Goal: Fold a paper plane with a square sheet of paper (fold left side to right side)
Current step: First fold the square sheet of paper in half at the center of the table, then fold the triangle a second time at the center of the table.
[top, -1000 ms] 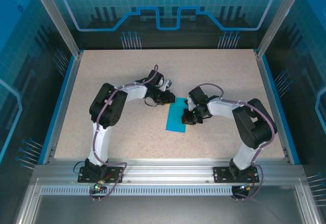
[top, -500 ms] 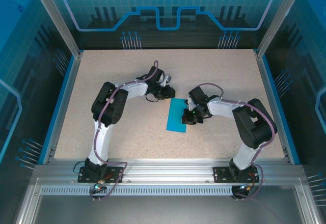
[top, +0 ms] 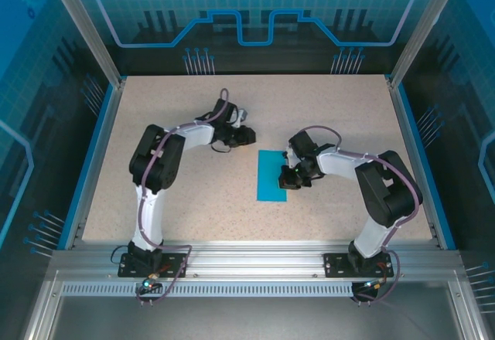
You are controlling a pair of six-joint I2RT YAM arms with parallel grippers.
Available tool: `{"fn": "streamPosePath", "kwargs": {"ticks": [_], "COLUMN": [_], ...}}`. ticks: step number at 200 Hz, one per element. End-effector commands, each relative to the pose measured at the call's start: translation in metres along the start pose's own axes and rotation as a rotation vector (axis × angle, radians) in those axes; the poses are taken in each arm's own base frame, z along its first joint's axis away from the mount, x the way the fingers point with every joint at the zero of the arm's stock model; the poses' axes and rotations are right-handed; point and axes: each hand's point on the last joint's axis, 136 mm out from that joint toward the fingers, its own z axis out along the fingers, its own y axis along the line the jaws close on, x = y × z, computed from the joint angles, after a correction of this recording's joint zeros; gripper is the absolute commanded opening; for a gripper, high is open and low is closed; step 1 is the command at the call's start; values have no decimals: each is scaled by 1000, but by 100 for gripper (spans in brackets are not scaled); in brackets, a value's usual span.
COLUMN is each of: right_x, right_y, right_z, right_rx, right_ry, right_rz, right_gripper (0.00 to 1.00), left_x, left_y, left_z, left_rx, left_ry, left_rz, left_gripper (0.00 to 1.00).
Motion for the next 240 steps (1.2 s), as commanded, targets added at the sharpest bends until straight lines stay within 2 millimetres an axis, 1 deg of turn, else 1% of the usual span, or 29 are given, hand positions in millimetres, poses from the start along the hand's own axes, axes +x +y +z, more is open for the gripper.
{"fn": "streamPosePath", "kwargs": {"ticks": [1, 16, 32, 53, 65, 79, 95, 125, 168, 240], "right_x": [-5, -18, -28, -36, -38, -40, -38, -31, -23, -10], "right_y": [10, 18, 15, 8, 5, 2, -2, -12, -16, -21], "right_z": [-11, -26, -42, -59, -65, -70, -69, -62, -56, -48], "right_rx": [-35, -43, -3, 7, -12, -45, -84, -112, -120, -92], "right_ry": [-55, -135, -217, -305, -340, -377, -388, -370, -336, -239], "right_rz": [-36, -64, -79, -47, -16, 26, 67, 131, 160, 167], "right_gripper": [12, 20, 33, 50, 60, 71, 82, 99, 100, 100], "left_x": [-16, 1, 24, 60, 80, 97, 109, 114, 124, 132], "left_y": [-16, -24, -31, -45, -53, -60, -65, -66, -58, -44], "left_z": [-40, -50, -54, -47, -41, -33, -26, -16, -1, -2], "left_rx": [14, 57, 93, 136, 152, 164, 164, 160, 126, 53], "left_ry": [-91, -54, 10, 122, 177, 220, 254, 296, 344, 361], "left_rz": [41, 25, -5, -30, -40, -51, -46, -49, -59, -45], "left_gripper": [34, 34, 33, 33, 33, 32, 33, 32, 32, 32]}}
